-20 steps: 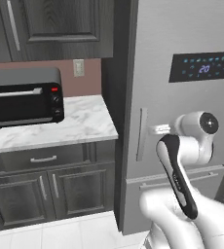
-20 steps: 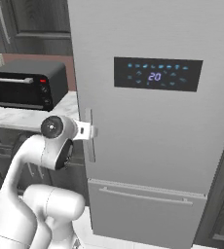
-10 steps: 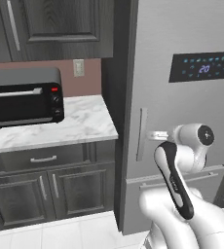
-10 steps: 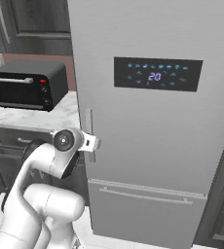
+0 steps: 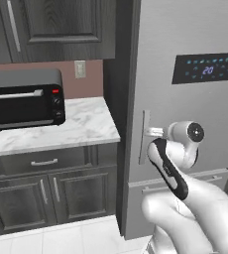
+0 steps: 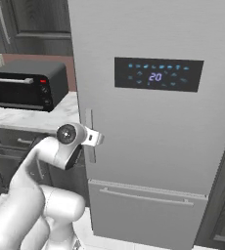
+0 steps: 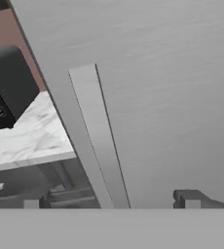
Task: Retrieve the sausage and cheese from the fridge and place them on the cutting board on the counter.
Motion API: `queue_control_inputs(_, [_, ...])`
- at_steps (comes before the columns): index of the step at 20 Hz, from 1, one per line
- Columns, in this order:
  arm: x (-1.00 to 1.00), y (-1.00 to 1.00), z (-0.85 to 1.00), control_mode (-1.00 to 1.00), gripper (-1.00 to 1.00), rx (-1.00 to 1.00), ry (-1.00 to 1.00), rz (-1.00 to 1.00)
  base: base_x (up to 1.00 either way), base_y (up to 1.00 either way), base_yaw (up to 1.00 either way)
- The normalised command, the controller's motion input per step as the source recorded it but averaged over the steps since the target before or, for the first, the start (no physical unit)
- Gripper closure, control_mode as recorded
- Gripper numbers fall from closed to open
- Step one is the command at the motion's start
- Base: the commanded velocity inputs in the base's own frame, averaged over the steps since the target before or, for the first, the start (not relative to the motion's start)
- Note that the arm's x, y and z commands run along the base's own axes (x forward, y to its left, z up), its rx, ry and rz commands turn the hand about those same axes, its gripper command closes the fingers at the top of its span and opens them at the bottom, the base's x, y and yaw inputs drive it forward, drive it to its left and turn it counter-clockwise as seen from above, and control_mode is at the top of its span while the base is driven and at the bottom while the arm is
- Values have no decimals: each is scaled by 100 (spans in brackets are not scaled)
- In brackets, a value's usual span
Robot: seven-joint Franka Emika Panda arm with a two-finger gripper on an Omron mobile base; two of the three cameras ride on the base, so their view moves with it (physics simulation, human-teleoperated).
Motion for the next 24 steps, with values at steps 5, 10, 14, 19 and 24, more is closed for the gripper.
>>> queue_control_inputs(5, [89, 14, -27, -100, -100, 0, 0, -10, 0, 0, 0])
queue_control_inputs(10, [73, 2, -33, -100, -100, 0, 0, -6, 0, 0, 0])
queue_control_inputs(14, [64, 0, -28, -100, -100, 0, -1, 0, 0, 0, 0])
queue_control_inputs(19, [63, -7, -17, -100, -100, 0, 0, 0, 0, 0, 0])
queue_control_inputs(24, [63, -18, -2, -100, -100, 3, 0, 0, 0, 0, 0])
